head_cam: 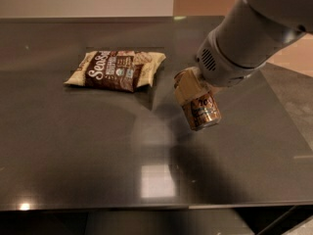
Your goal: Place orange can upright
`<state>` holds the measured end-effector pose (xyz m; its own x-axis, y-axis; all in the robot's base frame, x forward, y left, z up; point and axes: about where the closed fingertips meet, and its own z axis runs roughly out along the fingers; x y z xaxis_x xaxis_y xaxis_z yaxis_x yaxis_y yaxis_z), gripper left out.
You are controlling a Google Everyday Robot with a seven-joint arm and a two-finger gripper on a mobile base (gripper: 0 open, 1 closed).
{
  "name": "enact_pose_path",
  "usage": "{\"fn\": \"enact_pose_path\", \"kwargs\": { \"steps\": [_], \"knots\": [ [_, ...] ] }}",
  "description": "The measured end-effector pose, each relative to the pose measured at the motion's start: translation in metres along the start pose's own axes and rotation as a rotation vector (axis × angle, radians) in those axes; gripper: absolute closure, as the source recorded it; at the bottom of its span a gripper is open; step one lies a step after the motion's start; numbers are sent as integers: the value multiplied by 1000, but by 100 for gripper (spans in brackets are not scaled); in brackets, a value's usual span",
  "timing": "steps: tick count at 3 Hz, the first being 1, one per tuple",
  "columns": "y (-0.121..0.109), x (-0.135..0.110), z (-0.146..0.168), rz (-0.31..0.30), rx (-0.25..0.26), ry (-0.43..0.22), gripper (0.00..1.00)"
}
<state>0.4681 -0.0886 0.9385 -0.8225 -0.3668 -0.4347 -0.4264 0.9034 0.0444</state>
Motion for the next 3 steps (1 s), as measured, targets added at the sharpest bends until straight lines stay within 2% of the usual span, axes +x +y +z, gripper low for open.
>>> {"fn": "enact_pose_path", "kwargs": {
  "steps": [1,2,3],
  "knots": [
    [6,-3,-6,-89,-49,-151,100],
    [3,-6,-7,-104,-106,-298,100],
    [-16,-7,-3,-77,-131,-423,100]
  ]
}}
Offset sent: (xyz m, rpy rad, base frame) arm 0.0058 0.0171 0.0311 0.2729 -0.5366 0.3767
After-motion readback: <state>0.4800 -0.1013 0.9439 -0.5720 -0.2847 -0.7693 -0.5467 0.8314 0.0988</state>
